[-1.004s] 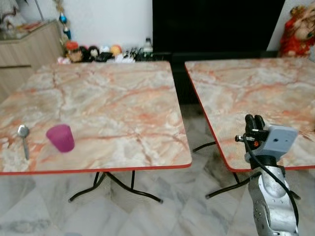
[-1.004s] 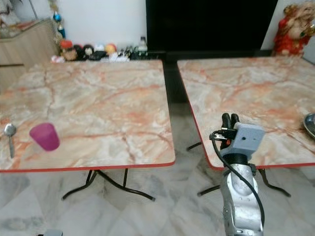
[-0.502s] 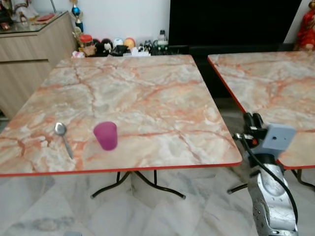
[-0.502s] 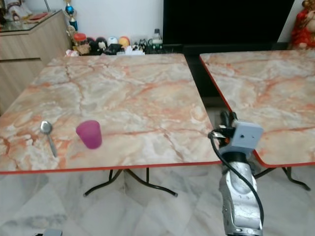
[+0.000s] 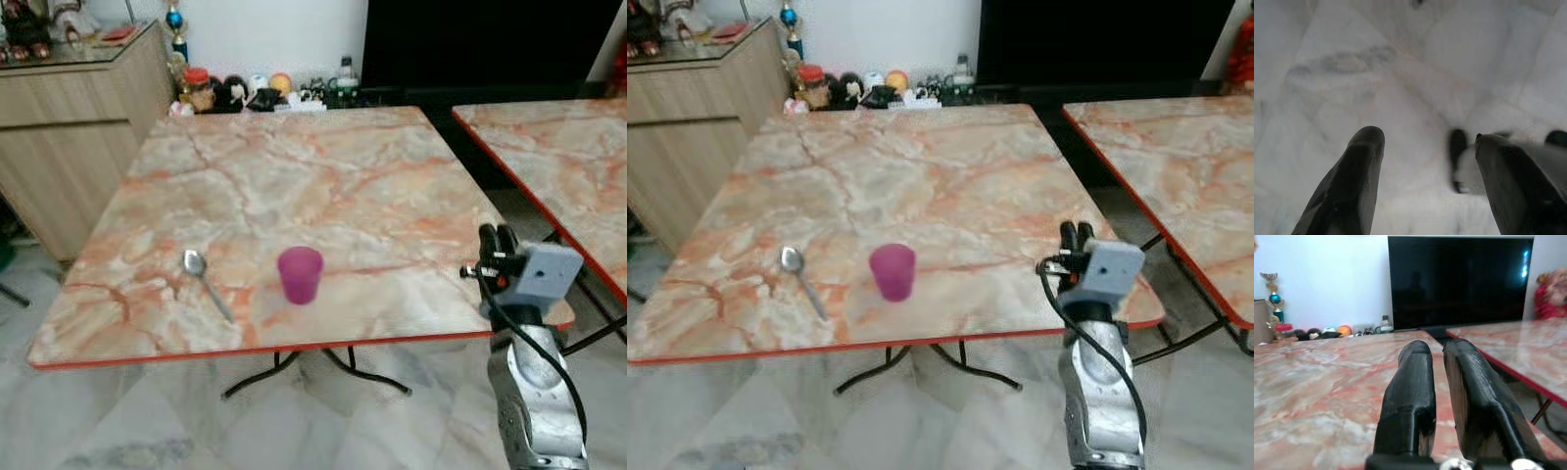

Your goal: Setting the table

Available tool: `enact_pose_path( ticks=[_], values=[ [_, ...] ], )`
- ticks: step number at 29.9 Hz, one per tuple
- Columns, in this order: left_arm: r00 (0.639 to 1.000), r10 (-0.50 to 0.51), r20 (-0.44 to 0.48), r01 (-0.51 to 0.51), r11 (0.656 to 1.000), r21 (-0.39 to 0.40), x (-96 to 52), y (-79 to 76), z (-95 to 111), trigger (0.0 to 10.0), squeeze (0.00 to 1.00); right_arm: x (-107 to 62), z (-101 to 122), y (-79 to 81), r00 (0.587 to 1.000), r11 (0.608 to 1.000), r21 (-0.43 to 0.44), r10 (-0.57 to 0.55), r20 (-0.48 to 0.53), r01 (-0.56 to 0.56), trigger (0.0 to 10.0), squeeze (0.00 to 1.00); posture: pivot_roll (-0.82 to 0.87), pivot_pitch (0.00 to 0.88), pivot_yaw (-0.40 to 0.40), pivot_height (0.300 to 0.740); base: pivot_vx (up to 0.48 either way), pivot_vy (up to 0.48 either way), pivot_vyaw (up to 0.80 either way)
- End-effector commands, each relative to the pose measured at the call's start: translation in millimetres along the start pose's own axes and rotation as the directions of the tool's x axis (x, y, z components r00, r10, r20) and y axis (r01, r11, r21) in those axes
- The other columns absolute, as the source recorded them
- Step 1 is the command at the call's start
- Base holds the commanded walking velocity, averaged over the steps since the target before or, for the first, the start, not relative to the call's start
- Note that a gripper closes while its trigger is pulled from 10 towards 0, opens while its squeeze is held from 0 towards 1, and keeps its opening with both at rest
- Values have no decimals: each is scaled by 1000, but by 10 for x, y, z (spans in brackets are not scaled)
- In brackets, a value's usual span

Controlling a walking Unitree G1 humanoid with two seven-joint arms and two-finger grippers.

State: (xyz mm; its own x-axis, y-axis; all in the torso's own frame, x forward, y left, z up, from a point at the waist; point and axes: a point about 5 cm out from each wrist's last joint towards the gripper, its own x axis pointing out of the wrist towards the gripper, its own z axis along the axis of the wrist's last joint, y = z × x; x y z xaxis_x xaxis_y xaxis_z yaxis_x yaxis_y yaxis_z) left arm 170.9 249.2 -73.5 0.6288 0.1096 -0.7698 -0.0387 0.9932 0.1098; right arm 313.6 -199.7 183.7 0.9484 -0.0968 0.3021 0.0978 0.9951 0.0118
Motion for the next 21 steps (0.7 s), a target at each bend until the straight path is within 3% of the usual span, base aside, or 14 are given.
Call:
enact_pose_path(
  ticks=[1,13,21],
  values=[
    [1000,15,-26,-15,1000,-1,-27,54,-77,10000,0,15,46,84,1000,1000,12,22,20,-22,10000,0,-1,81,-8,740,0,480,0],
    [1000,17,-24,-17,1000,-2,-26,56,-71,10000,0,27,49,101,999,1000,12,27,24,-27,10000,0,1,81,-7,740,0,480,0],
    [1000,23,-21,-23,1000,4,-26,70,-64,10000,0,27,43,118,999,999,13,30,21,-30,10000,0,4,85,-4,740,0,64,0]
  ],
)
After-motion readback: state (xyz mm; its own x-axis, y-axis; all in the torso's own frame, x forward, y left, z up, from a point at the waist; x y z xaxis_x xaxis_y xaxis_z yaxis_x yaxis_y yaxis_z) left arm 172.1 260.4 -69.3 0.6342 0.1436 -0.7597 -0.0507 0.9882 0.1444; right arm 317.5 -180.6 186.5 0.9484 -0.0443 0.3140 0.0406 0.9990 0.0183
